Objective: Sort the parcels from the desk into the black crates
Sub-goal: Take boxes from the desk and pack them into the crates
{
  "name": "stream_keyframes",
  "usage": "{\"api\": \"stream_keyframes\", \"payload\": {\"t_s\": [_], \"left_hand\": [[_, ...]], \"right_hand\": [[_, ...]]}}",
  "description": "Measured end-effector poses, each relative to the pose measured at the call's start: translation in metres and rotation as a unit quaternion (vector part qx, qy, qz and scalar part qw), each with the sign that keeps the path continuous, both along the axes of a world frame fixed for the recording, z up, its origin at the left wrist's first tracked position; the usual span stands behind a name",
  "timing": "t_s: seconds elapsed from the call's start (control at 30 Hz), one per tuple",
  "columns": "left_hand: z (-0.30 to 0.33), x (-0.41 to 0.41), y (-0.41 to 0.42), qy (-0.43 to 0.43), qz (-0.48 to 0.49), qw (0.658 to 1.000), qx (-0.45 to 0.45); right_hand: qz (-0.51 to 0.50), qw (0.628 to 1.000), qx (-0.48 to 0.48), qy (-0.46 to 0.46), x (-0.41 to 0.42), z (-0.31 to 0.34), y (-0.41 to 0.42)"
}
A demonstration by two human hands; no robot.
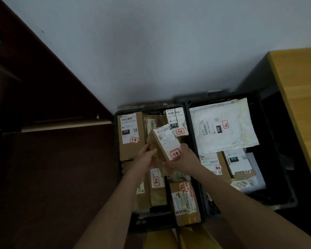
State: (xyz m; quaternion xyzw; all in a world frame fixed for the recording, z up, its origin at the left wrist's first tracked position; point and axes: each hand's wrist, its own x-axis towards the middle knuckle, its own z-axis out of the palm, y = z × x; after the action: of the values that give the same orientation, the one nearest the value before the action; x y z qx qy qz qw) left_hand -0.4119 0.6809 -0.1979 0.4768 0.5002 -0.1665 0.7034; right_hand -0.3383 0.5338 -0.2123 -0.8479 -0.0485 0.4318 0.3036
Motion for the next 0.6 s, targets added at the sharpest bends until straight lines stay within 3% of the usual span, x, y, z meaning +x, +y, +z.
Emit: {"api": "stream_keyframes", "payload": {"t_s": [0.37,0.6], "left_hand": [[-0.004,0.013,-0.037,0.038,-0.106,0.993,-0.026],[-0.01,0.02,-0.063,0.04,-0.163,0.986,-0.022]], "right_hand": [[-0.052,0.995,-0.058,0.055,-0.013,-0.006,-0.055],[-0.096,0.994,-0.049,0.02,-0.023,-0.026,-0.062]]}}
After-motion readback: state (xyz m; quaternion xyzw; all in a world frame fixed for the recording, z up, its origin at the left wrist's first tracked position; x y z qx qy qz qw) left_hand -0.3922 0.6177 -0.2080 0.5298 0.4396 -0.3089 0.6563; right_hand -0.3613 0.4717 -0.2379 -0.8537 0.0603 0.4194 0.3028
